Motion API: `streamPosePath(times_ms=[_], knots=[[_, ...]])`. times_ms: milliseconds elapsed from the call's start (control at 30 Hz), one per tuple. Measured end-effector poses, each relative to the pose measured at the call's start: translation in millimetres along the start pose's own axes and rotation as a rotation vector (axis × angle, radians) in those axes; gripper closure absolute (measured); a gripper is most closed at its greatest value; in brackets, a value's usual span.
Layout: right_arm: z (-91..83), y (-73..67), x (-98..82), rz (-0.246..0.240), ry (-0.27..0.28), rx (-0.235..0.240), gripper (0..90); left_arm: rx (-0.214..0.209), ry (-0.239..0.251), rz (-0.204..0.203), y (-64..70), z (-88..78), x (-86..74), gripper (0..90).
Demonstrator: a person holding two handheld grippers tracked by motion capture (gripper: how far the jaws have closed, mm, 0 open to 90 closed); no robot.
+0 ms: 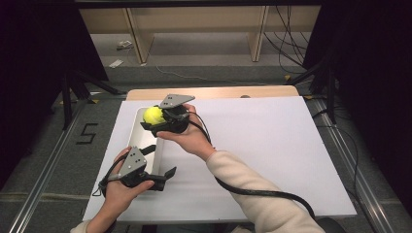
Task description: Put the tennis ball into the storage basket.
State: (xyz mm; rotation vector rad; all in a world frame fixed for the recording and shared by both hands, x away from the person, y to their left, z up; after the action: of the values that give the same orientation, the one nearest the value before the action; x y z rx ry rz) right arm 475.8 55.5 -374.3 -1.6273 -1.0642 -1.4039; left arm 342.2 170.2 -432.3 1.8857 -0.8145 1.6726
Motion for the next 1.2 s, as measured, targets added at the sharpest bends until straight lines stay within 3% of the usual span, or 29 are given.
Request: streamPosePath(times_ms=[1200], knots=[[14.7,1.8,2.6,-0.004,-0.032,0.014,26.8,-0.002,-0.002,0.004,-0.2,-0.2,0.0,1.3]])
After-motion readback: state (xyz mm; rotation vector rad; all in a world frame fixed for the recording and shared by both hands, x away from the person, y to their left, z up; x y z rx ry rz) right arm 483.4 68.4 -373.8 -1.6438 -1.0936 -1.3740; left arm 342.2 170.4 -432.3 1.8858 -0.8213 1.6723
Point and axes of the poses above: each handheld gripper's, and its own axes: z roughly forward along the jaws, x roughly out of its top, y roughly to its right, the point moved 2 cm from there along z, roughly forward along the jaws, and after that the axes turned 10 degrees about y, right-handed, at the moved point
